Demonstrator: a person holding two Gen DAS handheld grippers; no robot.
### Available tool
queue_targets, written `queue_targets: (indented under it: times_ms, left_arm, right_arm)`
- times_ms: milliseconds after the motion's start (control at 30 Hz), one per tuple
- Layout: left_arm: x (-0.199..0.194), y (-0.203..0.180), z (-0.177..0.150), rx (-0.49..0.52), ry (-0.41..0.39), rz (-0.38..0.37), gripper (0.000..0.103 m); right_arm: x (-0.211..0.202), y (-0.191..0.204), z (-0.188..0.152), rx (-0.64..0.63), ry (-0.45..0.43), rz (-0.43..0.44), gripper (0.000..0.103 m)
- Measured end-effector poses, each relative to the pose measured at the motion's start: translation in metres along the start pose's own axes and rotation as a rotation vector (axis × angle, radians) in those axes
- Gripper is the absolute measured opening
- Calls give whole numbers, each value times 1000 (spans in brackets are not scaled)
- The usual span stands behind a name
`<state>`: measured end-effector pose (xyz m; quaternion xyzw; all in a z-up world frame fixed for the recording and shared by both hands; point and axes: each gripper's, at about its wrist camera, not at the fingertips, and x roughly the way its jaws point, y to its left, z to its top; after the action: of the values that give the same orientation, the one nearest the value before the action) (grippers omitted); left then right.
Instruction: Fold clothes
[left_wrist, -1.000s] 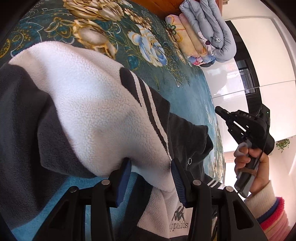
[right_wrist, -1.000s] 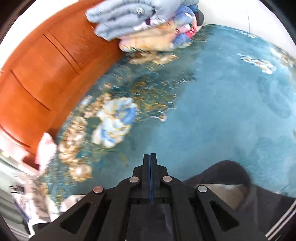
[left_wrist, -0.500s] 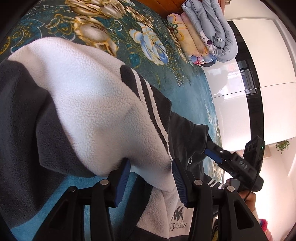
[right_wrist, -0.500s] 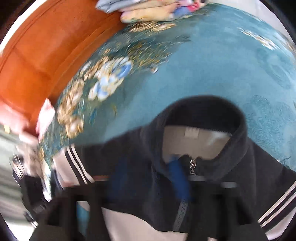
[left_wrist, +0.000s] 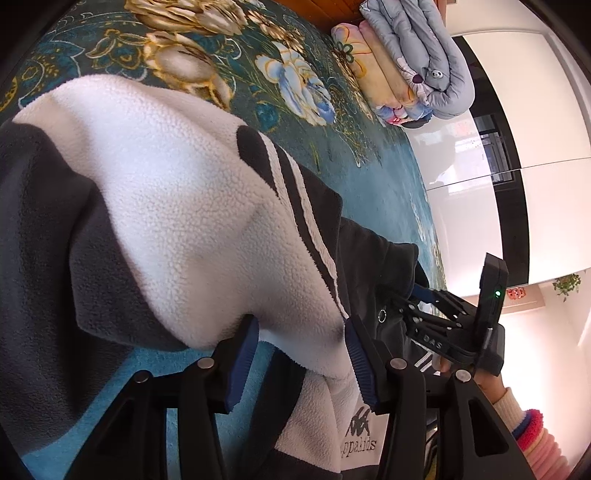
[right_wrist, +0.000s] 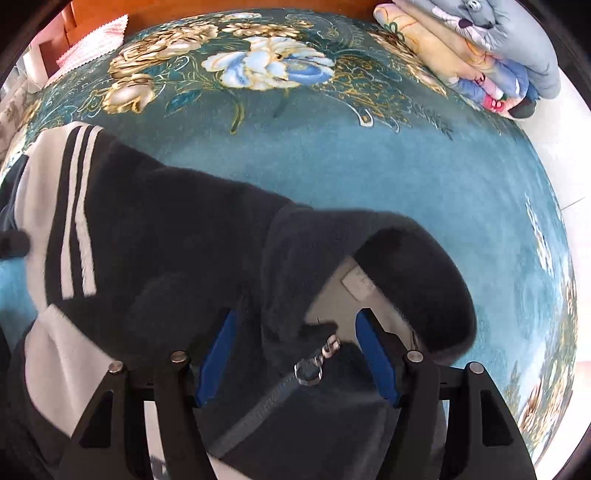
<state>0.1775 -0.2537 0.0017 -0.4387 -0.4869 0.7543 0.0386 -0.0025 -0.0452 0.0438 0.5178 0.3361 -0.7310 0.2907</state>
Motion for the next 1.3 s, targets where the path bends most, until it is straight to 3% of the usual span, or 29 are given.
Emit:
queue_targets:
  times_ms: [67,100,267,433,600,733,800,867,933,1067,1200,1300]
  left_arm:
    - [0,1,0,-10,-1,-3,53]
    - [0,2,1,-14,-1,-5,53]
    - [-3,1,0,-3,-5,-8,53]
    - [-7,1,1,5,-23,-10,53]
    - [-6,5,4,-7,-19,-7,53]
    - [-8,6,4,-11,-26,2,53]
    - [-10,8,3,-16,-34,6,53]
    - [-15,9,2,-23,-46,13,53]
    - [-21,10,2,-30,-53,15,53]
    - [-56,5,7,17,-106,65,53]
    - [-103,6,25,131,-170,272,56]
    - [-114,23,31,203,-134,448,59]
  right_arm:
    - [6,3,3,7,10,-6,20]
    - [9,6,2,4,20,-10,12]
    - [10,6,5,-11,19,-149,7]
    - [4,-29,41,87,-26,-288,4]
    - [17,-42,73,104,-10,-318,4]
    - [21,-37,69,137,7,-313,5]
    - [20,-38,64,175,8,-303,9]
    - [-1,-39,54,217,-43,-311,36]
    - [-30,-38,40,260,-112,-303,51]
    - [-94,-31,-2,340,-265,-189,67]
    - [-130,-15,-49,406,-346,-98,81]
    - [-134,-5,-74,442,-348,-52,86]
